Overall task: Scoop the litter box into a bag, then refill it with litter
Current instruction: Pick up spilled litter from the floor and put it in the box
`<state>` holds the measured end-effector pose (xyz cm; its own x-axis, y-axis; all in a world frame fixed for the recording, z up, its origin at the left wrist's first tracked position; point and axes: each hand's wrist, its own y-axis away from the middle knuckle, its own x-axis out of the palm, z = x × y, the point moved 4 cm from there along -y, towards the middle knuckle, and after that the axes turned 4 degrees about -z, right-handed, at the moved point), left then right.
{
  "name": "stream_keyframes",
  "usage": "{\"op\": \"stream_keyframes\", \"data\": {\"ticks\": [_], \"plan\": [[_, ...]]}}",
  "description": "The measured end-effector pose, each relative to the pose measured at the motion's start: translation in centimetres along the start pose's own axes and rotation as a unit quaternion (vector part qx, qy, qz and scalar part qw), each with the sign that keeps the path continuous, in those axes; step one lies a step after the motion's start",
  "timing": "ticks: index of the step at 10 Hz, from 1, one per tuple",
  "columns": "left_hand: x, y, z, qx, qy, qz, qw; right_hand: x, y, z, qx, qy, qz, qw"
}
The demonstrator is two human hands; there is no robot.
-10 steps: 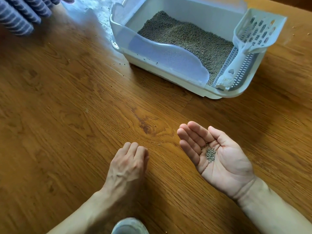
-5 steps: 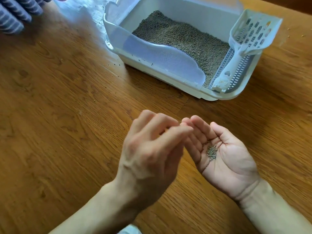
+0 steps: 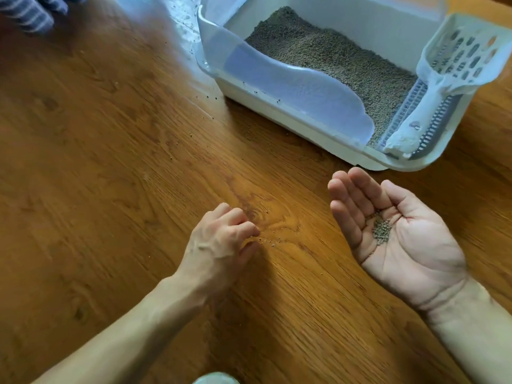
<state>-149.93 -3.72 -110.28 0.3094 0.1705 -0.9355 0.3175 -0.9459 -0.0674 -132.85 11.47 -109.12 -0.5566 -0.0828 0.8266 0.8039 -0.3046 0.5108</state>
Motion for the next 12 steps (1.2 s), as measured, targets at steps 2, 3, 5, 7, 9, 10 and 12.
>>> {"op": "stream_keyframes", "data": {"ticks": [2,3,5,7,9,10,12], "plan": [[1.1,-0.9,-0.3,0.062,-0.013,-0.007,0.998,-0.5,-0.2,-0.5,0.004,0.002,0.018,1.000],[1.8,-1.2,-0.3,0.112,-0.041,0.002,0.993,-0.8,-0.3,-0.6,0.008,-0.011,0.017,1.000],[1.7,-1.2,0.3,0.054,-0.036,-0.013,0.998,-1.0,-0.6,-0.6,0.006,-0.008,0.013,1.000],[1.1,-2.9,0.8,-0.025,-0.006,-0.068,0.997,-1.2,-0.8,-0.9,0.006,-0.002,0.002,1.000],[2.4,-4.7,0.2,0.022,-0.047,-0.057,0.997,-1.7,0.1,-0.6,-0.005,0.003,-0.037,0.999],[2.9,-4.9,0.1,0.064,-0.092,-0.053,0.992,-2.1,0.7,-0.6,0.001,-0.015,-0.059,0.998],[2.3,-5.3,-0.2,0.037,-0.089,-0.021,0.995,-2.6,0.6,0.1,0.004,-0.024,-0.051,0.998]]}}
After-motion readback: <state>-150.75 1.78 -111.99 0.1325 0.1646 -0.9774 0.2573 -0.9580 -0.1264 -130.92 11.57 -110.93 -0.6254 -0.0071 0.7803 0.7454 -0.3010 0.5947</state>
